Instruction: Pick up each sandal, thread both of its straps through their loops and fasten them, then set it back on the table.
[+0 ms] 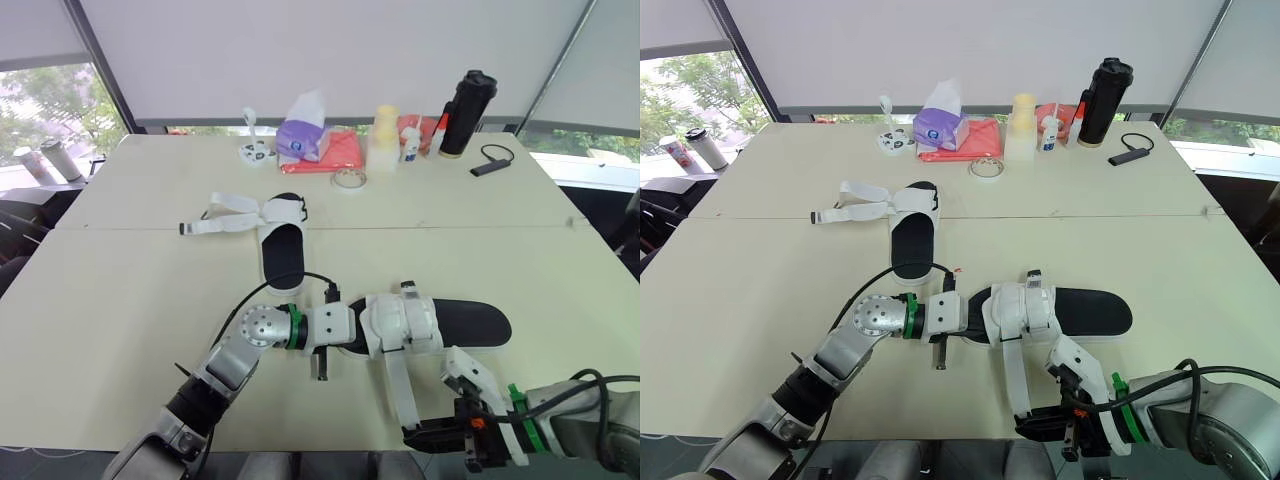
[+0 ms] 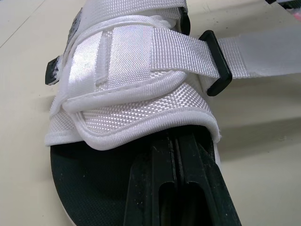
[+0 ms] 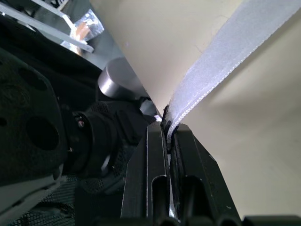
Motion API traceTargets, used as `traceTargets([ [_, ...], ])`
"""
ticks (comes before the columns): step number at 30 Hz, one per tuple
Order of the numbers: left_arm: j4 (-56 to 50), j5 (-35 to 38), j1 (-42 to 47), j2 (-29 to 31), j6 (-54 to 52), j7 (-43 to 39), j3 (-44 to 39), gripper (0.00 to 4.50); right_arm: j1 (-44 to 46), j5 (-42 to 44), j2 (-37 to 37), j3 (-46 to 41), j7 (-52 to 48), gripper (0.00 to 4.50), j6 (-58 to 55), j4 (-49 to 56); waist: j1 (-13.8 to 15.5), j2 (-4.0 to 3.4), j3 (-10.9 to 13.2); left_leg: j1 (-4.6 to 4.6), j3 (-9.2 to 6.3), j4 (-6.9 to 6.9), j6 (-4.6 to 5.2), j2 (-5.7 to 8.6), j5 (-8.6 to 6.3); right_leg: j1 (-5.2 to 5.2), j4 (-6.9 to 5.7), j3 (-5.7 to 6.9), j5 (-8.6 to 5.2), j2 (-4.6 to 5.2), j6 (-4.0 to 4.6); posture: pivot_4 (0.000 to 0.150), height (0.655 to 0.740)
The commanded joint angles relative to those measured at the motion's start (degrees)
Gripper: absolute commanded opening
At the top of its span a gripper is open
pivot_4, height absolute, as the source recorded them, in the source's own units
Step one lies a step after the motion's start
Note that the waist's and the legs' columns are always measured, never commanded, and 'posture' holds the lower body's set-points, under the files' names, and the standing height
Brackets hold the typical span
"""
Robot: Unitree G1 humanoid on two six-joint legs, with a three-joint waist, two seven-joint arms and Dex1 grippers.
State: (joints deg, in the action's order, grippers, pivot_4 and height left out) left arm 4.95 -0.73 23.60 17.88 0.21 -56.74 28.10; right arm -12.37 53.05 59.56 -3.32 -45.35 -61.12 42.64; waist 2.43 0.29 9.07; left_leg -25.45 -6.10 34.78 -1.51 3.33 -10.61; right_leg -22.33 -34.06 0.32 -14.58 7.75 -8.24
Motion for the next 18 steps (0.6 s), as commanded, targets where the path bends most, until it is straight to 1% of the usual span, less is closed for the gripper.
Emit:
traceTargets([
  [1, 3.41, -2.81, -1.54, 0.86, -2.17, -0.70, 2.91, 0.00, 0.62, 2.76, 1.01, -3.77, -0.44, 0.01, 0.23, 3.84, 0.00, 0.00, 0.00, 0.00, 0.00, 0.00, 0.00, 0.00, 0.00, 0.00, 0.00, 0.00, 0.00, 0.00, 0.00, 0.150, 0.7296],
  [5, 3.52, -2.78, -1.32, 0.76, -2.26, -0.66, 2.89, 0.00, 4.06, 8.49, 2.45, -10.12, 0.35, 0.01, -0.85, 5.56, -0.03, 0.00, 0.00, -0.01, 0.00, 0.03, 0.00, -0.01, 0.00, 0.03, 0.00, 0.00, 0.00, 0.01, 0.00, 0.150, 0.7296],
  [9, 3.82, -2.73, -1.03, 0.60, -2.24, -0.65, 2.88, 0.00, 11.30, 14.57, 4.86, -13.46, 1.77, 0.01, -2.26, 3.46, 0.04, 0.04, 0.03, -0.01, 0.00, 0.06, -0.01, -0.02, 0.00, 0.03, 0.01, 0.00, 0.00, 0.01, 0.01, 0.150, 0.7296],
  [12, 4.26, -2.71, -0.71, 0.41, -2.08, -0.67, 2.96, 0.00, 21.18, 15.11, 4.97, -11.03, 3.48, 0.01, -2.91, -2.47, -0.07, 0.02, 0.06, -0.03, 0.01, 0.06, -0.01, -0.02, 0.00, 0.02, 0.03, 0.00, 0.00, 0.03, 0.01, 0.150, 0.7296],
  [14, 4.49, -2.71, -0.55, 0.33, -1.96, -0.68, 2.99, 0.00, 26.78, 13.99, 3.77, -8.31, 4.38, 0.01, -3.56, -6.35, 0.11, 0.05, 0.08, -0.07, 0.03, 0.10, -0.01, 0.00, 0.00, 0.00, 0.03, 0.00, 0.01, 0.04, 0.01, 0.150, 0.7296],
  [18, 4.74, -2.86, -0.41, 0.16, -1.83, -0.63, 2.93, 0.00, 36.62, 6.09, 0.12, 0.02, 4.98, 0.01, -2.21, -14.57, -0.02, 0.01, 0.11, -0.12, 0.02, 0.15, 0.01, 0.04, 0.00, -0.03, 0.02, -0.01, 0.02, 0.06, 0.03, 0.150, 0.7296],
])
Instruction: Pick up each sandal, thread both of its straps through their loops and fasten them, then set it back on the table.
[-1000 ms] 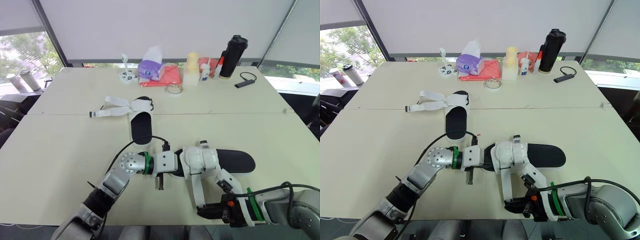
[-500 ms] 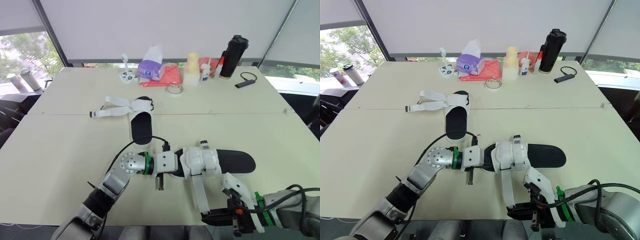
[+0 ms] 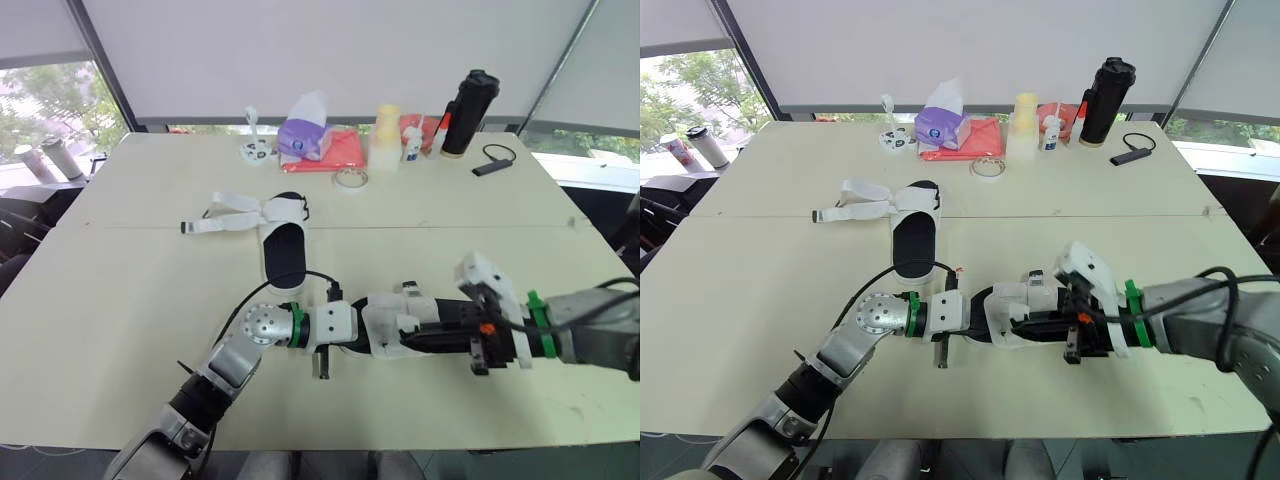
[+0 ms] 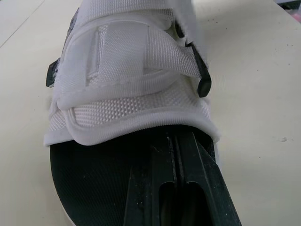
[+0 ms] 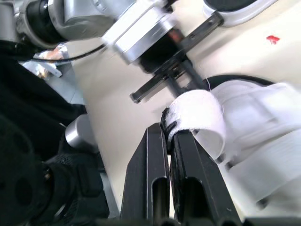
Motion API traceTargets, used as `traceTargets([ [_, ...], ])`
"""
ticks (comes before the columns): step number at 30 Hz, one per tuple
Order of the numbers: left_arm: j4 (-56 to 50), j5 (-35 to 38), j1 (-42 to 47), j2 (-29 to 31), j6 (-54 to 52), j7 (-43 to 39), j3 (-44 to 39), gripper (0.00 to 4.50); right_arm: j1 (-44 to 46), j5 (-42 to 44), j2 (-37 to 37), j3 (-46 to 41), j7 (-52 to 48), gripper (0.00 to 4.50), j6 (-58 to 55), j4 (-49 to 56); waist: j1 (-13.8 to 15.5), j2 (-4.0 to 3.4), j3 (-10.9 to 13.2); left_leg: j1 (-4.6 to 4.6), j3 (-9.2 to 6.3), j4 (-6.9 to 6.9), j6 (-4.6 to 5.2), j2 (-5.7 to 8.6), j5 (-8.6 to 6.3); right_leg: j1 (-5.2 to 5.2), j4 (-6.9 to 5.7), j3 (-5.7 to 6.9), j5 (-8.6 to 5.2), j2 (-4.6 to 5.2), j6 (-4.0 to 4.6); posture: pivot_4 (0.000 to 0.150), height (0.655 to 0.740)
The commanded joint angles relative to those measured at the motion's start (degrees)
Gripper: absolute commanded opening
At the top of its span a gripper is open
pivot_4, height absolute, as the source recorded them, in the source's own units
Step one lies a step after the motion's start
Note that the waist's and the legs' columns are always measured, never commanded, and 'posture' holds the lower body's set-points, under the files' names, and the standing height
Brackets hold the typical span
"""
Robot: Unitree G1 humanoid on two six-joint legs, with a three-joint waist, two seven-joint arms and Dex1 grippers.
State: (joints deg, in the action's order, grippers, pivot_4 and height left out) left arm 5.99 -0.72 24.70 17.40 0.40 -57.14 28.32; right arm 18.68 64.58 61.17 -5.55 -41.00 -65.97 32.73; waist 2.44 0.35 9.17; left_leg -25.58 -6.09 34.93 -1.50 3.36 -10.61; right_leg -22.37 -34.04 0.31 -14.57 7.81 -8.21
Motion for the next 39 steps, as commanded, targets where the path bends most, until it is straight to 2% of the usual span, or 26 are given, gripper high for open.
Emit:
traceTargets([
  [1, 3.70, -2.88, -1.52, 0.63, -2.04, -0.18, 2.67, 0.00, 7.22, -7.56, -2.33, 4.26, 0.14, 0.01, 3.19, -6.32, 0.00, -0.05, 0.02, -0.01, 0.00, 0.00, 0.01, 0.02, 0.00, -0.02, -0.02, 0.00, 0.00, 0.01, 0.00, 0.150, 0.7296],
  [5, 3.51, -2.97, -1.77, 0.73, -2.27, 0.22, 2.51, 0.00, 11.12, -14.38, -5.12, 10.28, -2.25, 0.01, 5.59, -11.93, -0.04, -0.06, 0.03, 0.02, -0.02, 0.03, 0.01, 0.04, 0.01, -0.01, -0.08, -0.01, 0.00, -0.02, 0.00, 0.150, 0.7296],
  [12, 2.34, -2.96, -2.66, 1.34, -2.73, 0.84, 2.38, 0.00, 13.68, -20.47, -8.08, 13.88, -4.29, 0.01, 7.22, -15.20, -0.20, -0.07, 0.02, 0.11, -0.03, 0.05, 0.08, 0.04, 0.05, 0.02, -0.18, -0.01, 0.02, -0.06, -0.03, 0.150, 0.7296],
  [15, 2.16, -2.95, -2.80, 1.45, -2.75, 1.01, 2.49, 0.00, 13.88, -22.19, -8.97, 13.93, -4.79, 1.05, 7.58, -15.74, -0.16, -0.08, 0.02, 0.12, -0.02, 0.06, 0.05, 0.03, 0.04, 0.01, -0.26, -0.01, 0.02, -0.07, -0.03, 0.150, 0.7296],
  [21, 2.04, -3.01, -3.00, 1.35, -2.71, 1.21, 2.57, 0.00, 14.59, -24.48, -10.44, 11.97, -3.95, 4.17, 8.42, -16.66, -0.15, -0.08, 0.02, 0.13, -0.03, 0.02, 0.13, 0.04, 0.08, 0.00, -0.26, -0.01, 0.02, -0.09, -0.05, 0.150, 0.7296],
  [22, 2.08, -3.01, -3.01, 1.32, -2.67, 1.25, 2.60, 0.00, 14.79, -24.98, -10.80, 11.18, -3.45, 4.44, 8.79, -16.97, -0.14, -0.08, 0.02, 0.13, -0.02, 0.03, 0.13, 0.05, 0.08, 0.00, -0.27, -0.01, 0.02, -0.10, -0.05, 0.150, 0.7296],
  [28, 2.21, -2.93, -2.98, 1.20, -2.54, 1.38, 2.73, 0.00, 15.97, -25.67, -12.02, 8.61, -2.74, 4.44, 7.65, -18.12, -0.16, -0.08, 0.01, 0.14, 0.00, 0.04, 0.13, 0.05, 0.08, 0.02, -0.28, -0.01, 0.03, -0.11, -0.07, 0.150, 0.7296],
  [39, 1.67, -2.87, -2.91, 1.26, -3.03, 1.42, 2.66, 0.00, 15.38, -25.42, -11.73, 9.92, -6.47, 4.44, 3.17, -17.90, -0.14, -0.09, 0.01, 0.15, 0.01, 0.05, 0.14, 0.05, 0.09, 0.02, -0.30, 0.00, 0.03, -0.11, -0.07, 0.150, 0.7296],
])
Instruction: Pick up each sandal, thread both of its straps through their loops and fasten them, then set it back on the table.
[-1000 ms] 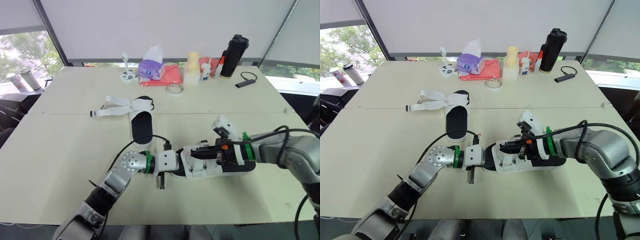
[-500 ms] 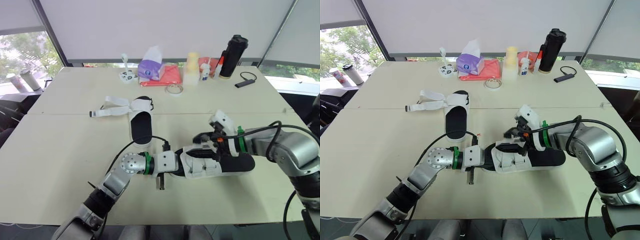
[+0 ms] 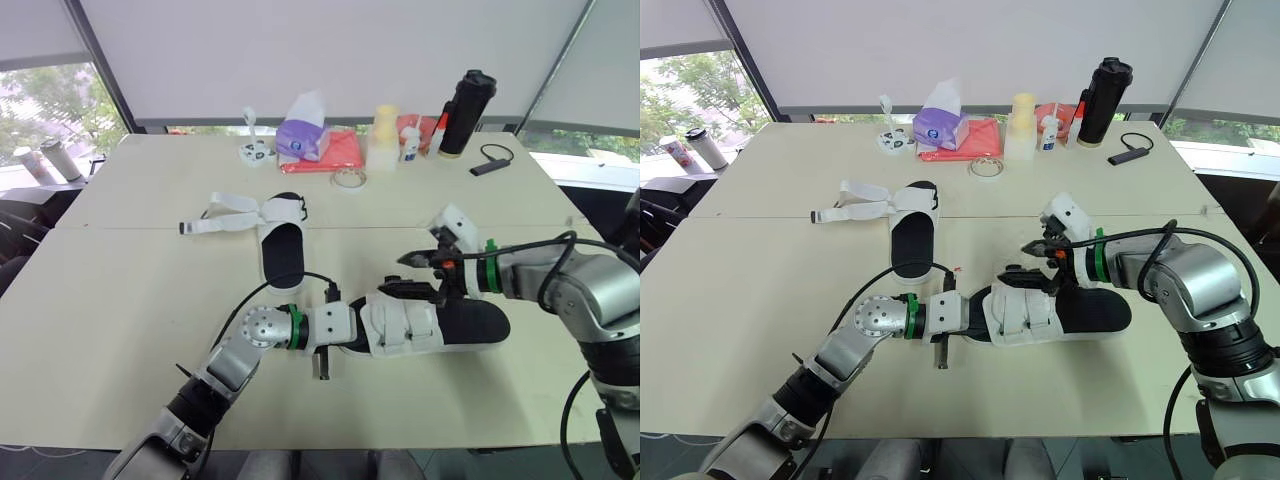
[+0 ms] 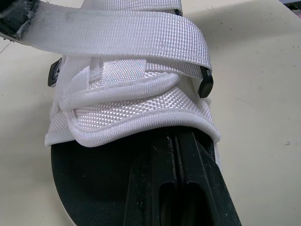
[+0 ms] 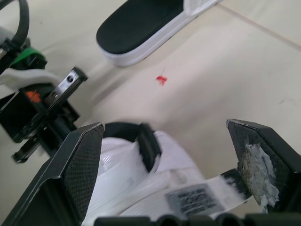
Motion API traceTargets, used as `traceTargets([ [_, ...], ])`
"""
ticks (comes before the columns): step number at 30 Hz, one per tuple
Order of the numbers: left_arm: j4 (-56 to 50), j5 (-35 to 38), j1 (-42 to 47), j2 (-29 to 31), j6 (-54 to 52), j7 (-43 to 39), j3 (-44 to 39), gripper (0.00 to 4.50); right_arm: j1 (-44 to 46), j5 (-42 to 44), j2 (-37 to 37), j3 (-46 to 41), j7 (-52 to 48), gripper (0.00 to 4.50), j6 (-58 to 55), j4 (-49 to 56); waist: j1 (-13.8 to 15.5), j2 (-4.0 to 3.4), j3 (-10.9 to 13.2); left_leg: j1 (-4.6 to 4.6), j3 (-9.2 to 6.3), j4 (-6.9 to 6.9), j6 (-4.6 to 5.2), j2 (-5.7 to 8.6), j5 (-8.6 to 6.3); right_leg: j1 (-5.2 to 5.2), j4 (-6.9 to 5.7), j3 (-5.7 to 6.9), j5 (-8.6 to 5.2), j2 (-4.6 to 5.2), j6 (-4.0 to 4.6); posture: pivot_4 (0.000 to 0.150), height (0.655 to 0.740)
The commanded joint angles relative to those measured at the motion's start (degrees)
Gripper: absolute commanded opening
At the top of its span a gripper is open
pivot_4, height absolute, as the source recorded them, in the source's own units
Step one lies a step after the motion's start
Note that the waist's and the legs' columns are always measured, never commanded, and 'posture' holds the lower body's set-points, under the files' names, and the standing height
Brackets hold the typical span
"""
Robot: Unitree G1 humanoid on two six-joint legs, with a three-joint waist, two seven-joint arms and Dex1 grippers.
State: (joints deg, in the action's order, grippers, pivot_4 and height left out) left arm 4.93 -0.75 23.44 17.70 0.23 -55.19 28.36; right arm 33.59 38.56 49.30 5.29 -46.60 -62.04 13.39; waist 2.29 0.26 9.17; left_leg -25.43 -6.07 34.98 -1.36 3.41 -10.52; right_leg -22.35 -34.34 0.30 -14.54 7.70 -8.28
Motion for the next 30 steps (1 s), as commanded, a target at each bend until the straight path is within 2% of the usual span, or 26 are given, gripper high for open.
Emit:
traceTargets([
  [1, 2.67, -2.84, -1.70, 0.96, -2.93, -0.47, 2.60, 0.00, 0.30, 0.62, -0.03, -0.86, -1.00, 4.44, -1.04, 1.53, 0.00, 0.00, 0.00, 0.00, 0.00, 0.00, 0.00, 0.00, 0.00, 0.00, 0.00, 0.00, 0.00, 0.00, 0.00, 0.150, 0.7296],
  [2, 2.69, -2.84, -1.73, 0.95, -2.95, -0.41, 2.57, 0.00, 0.26, 0.62, -0.37, -0.74, -1.05, 4.44, -1.32, 1.49, 0.00, 0.00, 0.00, 0.00, 0.00, 0.00, 0.00, 0.00, 0.00, 0.00, 0.00, 0.00, 0.00, 0.00, 0.00, 0.150, 0.7296],
  [5, 2.81, -2.81, -1.74, 0.96, -2.91, -0.37, 2.53, 0.00, 0.57, 0.62, -1.15, -0.91, -1.23, 3.62, -1.77, 1.46, 0.01, 0.00, 0.00, 0.00, 0.00, 0.00, 0.00, 0.01, 0.00, 0.00, -0.01, 0.00, 0.00, 0.00, 0.00, 0.150, 0.7296],
  [12, 2.87, -2.86, -1.85, 1.01, -2.76, -0.32, 2.58, 0.00, 1.48, 1.04, -1.51, -0.81, -2.18, 0.03, -2.87, 2.28, 0.00, 0.00, 0.00, 0.01, 0.00, 0.01, 0.01, 0.06, 0.00, 0.00, -0.03, 0.00, 0.00, 0.00, -0.01, 0.150, 0.7296],
  [30, 3.97, -2.88, -1.17, 0.86, -2.30, -0.81, 2.78, 0.00, 10.34, 6.58, 0.55, 1.07, -16.41, 0.03, -1.93, 8.71, 0.00, -0.01, 0.00, 0.01, 0.00, 0.03, -0.04, 0.05, -0.02, -0.02, -0.06, 0.00, 0.01, 0.00, -0.02, 0.150, 0.7296],
])
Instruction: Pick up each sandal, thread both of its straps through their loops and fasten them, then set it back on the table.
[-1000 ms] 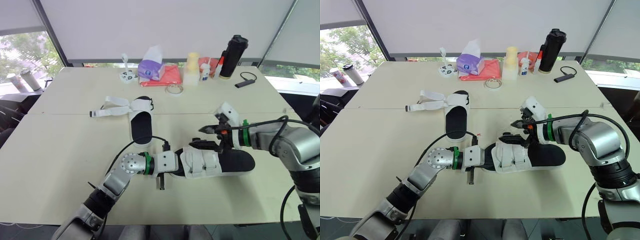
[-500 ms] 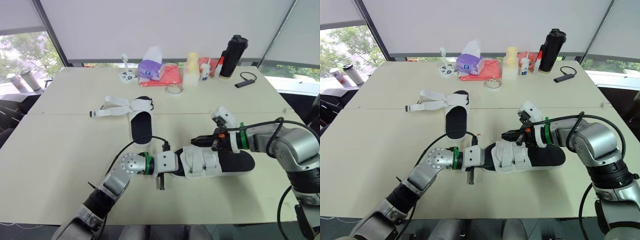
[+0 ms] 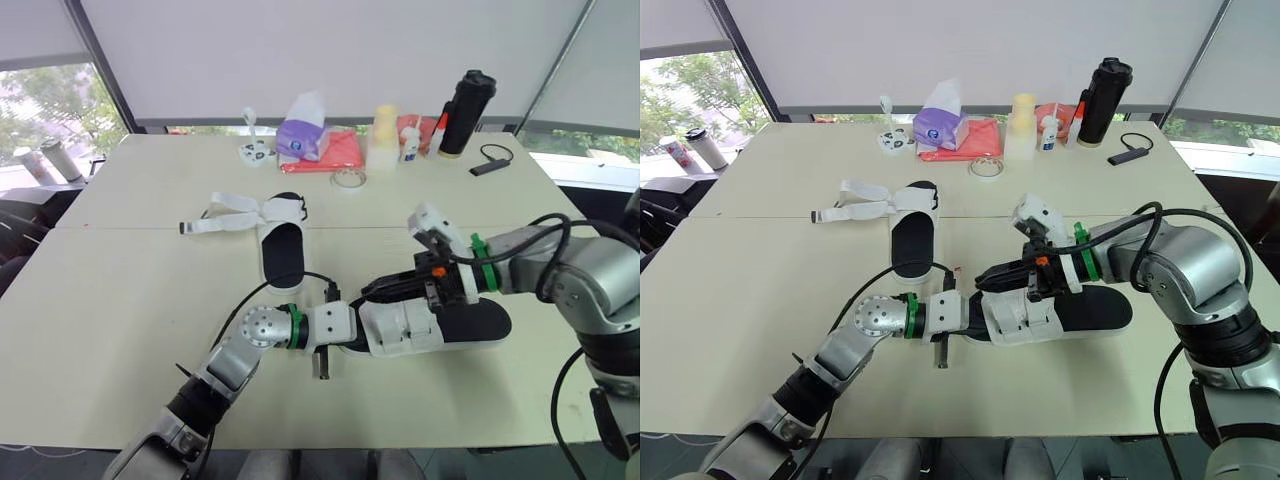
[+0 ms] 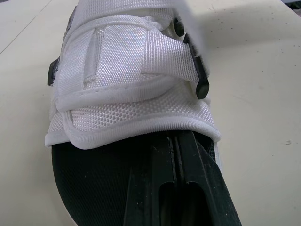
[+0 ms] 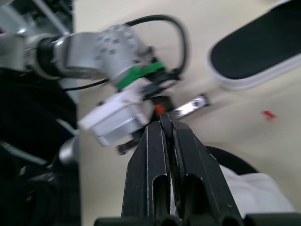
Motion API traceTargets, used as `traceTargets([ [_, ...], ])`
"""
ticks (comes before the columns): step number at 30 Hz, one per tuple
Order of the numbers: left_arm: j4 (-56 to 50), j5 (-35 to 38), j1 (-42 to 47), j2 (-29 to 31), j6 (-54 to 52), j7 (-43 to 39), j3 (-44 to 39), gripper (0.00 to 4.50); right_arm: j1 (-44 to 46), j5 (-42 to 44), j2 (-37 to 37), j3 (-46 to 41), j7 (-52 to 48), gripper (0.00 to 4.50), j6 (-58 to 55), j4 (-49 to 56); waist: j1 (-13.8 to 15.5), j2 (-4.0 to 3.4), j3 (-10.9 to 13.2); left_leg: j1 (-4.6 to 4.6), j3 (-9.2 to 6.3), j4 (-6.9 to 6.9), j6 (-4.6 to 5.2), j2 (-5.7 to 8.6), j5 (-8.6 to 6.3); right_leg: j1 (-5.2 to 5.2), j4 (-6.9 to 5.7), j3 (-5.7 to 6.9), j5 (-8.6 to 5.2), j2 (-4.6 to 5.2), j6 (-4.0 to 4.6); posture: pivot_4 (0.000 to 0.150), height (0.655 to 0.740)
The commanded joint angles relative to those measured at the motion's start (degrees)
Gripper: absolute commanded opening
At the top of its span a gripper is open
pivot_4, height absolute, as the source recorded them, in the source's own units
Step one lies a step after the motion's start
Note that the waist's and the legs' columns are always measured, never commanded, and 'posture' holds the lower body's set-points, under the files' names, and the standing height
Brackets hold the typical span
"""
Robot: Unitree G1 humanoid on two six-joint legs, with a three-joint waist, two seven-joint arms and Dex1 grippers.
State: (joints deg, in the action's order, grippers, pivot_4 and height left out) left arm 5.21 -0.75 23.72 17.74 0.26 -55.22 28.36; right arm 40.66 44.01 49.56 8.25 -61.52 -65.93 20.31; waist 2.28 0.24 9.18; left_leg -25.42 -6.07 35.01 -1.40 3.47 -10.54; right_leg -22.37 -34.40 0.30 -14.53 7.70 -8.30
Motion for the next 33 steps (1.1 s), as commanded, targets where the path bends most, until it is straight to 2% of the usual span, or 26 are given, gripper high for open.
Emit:
traceTargets([
  [1, 3.66, -2.88, -1.43, 0.82, -2.33, -0.81, 2.79, 0.00, 3.41, 0.92, 0.20, -1.74, -1.57, 0.03, 2.14, 1.62, 0.01, 0.00, 0.00, 0.00, 0.00, 0.00, 0.00, 0.00, 0.00, 0.00, 0.00, 0.00, 0.00, 0.00, 0.00, 0.150, 0.7296],
  [5, 3.50, -2.92, -1.27, 0.91, -2.38, -1.07, 2.88, 0.00, 4.30, -2.57, -0.71, 0.68, -1.17, 0.03, 4.44, -1.15, -0.03, 0.00, 0.00, 0.00, 0.01, 0.00, 0.01, 0.02, 0.00, -0.02, -0.03, 0.00, 0.00, 0.00, -0.01, 0.150, 0.7296],
  [9, 2.94, -3.09, -1.11, 1.24, -2.46, -1.48, 3.11, 0.00, 5.41, -10.71, -3.12, 5.00, 1.10, 0.03, 10.18, -10.31, -0.11, 0.00, 0.00, 0.04, 0.08, 0.01, -0.01, 0.06, 0.00, -0.04, -0.10, 0.00, 0.01, -0.02, -0.01, 0.150, 0.7296],
  [17, 2.83, -3.16, -1.34, 1.42, -2.28, -1.51, 3.14, 0.00, 5.92, -17.13, -4.28, 6.95, -0.60, 0.03, 15.35, -18.20, -0.08, 0.00, 0.00, 0.04, 0.08, 0.06, 0.03, 0.07, 0.04, -0.09, -0.45, -0.01, -0.01, -0.03, -0.05, 0.150, 0.7296],
  [33, 4.23, -3.38, -1.82, 1.27, -0.77, -1.09, 3.55, 0.00, 6.82, -17.31, -3.44, 3.70, -2.10, 0.03, 14.23, -19.21, -0.07, -0.01, 0.00, 0.06, 0.03, 0.09, -0.01, 0.06, 0.04, -0.11, -0.70, -0.02, -0.04, -0.04, -0.08, 0.150, 0.7296],
])
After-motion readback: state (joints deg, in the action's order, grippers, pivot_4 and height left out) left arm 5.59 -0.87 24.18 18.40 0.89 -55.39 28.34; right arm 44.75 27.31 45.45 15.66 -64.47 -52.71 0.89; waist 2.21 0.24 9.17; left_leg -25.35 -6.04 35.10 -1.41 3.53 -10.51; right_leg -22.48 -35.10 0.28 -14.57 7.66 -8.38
